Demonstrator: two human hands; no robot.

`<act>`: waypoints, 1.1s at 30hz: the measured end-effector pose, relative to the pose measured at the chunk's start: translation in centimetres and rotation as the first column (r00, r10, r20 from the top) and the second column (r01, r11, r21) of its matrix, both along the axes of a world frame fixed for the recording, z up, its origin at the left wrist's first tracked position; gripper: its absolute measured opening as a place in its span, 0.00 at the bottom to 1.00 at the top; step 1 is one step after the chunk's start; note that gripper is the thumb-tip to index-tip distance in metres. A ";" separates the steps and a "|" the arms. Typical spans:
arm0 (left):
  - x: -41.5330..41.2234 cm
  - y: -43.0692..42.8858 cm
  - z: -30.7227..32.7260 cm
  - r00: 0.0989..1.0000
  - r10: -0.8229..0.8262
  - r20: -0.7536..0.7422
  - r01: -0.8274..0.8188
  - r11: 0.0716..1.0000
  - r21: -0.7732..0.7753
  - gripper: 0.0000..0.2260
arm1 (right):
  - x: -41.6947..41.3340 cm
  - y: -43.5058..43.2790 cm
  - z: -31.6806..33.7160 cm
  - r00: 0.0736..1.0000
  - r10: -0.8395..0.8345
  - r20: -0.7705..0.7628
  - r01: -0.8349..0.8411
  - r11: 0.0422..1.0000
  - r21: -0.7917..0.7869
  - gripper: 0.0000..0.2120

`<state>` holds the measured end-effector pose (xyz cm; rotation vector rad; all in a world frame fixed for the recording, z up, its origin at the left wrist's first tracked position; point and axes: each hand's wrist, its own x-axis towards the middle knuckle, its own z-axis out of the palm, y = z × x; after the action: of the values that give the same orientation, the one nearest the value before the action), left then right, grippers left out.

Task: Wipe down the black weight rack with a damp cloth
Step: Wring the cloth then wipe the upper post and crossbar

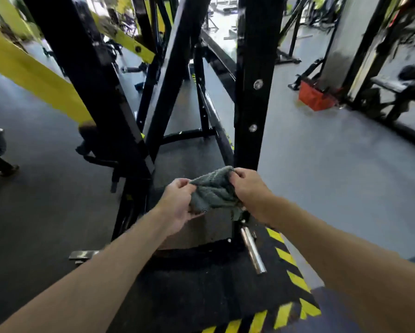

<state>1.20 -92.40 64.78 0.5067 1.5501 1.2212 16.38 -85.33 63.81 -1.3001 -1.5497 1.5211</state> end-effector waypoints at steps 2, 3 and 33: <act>2.2 -0.6 4.1 0.995 -0.046 0.085 0.041 0.997 0.062 0.07 | 2.5 -0.8 4.9 1.000 0.010 0.030 -0.012 0.997 0.070 0.14; 3.6 -0.7 6.1 0.988 -0.086 0.131 0.073 0.993 0.095 0.12 | 4.0 -1.1 7.2 0.998 0.025 0.049 -0.031 0.993 0.117 0.15; 36.0 27.5 20.1 0.939 -0.341 -0.044 0.341 0.909 0.239 0.08 | 40.0 25.5 21.2 0.948 -0.006 -0.319 -0.033 0.993 -0.116 0.07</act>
<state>37.17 -64.87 84.85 0.9006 1.2506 1.1392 56.37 -59.86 85.06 -1.0434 -1.2795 1.7576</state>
